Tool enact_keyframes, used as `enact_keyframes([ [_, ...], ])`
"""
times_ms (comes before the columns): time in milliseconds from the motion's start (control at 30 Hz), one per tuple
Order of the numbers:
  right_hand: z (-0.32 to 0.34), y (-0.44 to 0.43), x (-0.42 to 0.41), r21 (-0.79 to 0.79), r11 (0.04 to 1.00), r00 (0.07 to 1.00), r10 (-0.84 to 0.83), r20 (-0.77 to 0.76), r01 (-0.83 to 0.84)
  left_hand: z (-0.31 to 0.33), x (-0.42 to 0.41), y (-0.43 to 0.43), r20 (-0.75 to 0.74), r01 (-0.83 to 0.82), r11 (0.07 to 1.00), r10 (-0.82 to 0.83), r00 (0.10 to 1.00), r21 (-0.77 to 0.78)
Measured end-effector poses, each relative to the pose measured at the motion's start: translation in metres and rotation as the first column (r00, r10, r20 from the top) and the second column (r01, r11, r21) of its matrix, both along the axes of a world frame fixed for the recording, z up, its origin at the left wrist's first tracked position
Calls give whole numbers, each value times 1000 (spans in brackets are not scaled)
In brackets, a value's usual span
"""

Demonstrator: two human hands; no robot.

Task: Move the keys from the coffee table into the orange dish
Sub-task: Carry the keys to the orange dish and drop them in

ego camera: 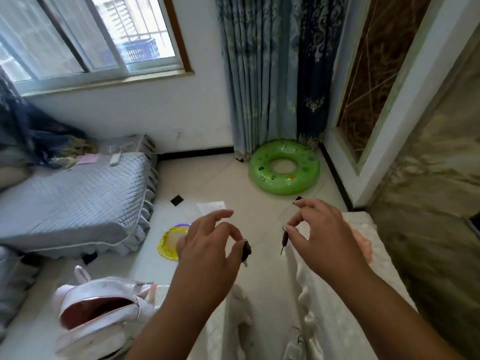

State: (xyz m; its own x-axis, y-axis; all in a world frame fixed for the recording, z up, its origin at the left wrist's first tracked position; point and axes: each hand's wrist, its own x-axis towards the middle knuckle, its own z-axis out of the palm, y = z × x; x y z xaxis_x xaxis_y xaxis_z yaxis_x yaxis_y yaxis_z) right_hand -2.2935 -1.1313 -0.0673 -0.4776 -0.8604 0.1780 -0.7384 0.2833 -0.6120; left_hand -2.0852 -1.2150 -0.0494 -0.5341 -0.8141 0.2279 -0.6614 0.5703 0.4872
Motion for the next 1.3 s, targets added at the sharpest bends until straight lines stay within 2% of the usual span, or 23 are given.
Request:
enact_keyframes([
  [233, 30, -94, -102, -68, 998, 999, -13, -43, 10, 26, -90, -71, -12, -41, 997, 40, 999, -73],
  [400, 45, -110, -148, -106, 994, 999, -35, -9, 34, 32, -135, -92, -85, -27, 1000, 26, 996, -10],
  [600, 44, -100, -209, -111, 984, 990, -138, 22, 139, 27, -208, -121, -76, 128, 992, -129, 989, -15],
  [767, 36, -77, -262, -79, 952, 955, -294, 37, 296, 21, -286, -142, -50, 275, 962, -274, 960, 5],
  [900, 23, -58, -294, -75, 880, 883, -466, 56, 469, 14, -354, -154, -19, 445, 895, -445, 895, 12],
  [1033, 17, -48, -325, -25, 785, 784, -617, 66, 619, 13, -423, -168, 3, 616, 787, -616, 788, 35],
  [1300, 17, -48, -367, 60, 590, 588, -807, 58, 805, 18, -521, -195, -50, 797, 603, -796, 603, 29],
])
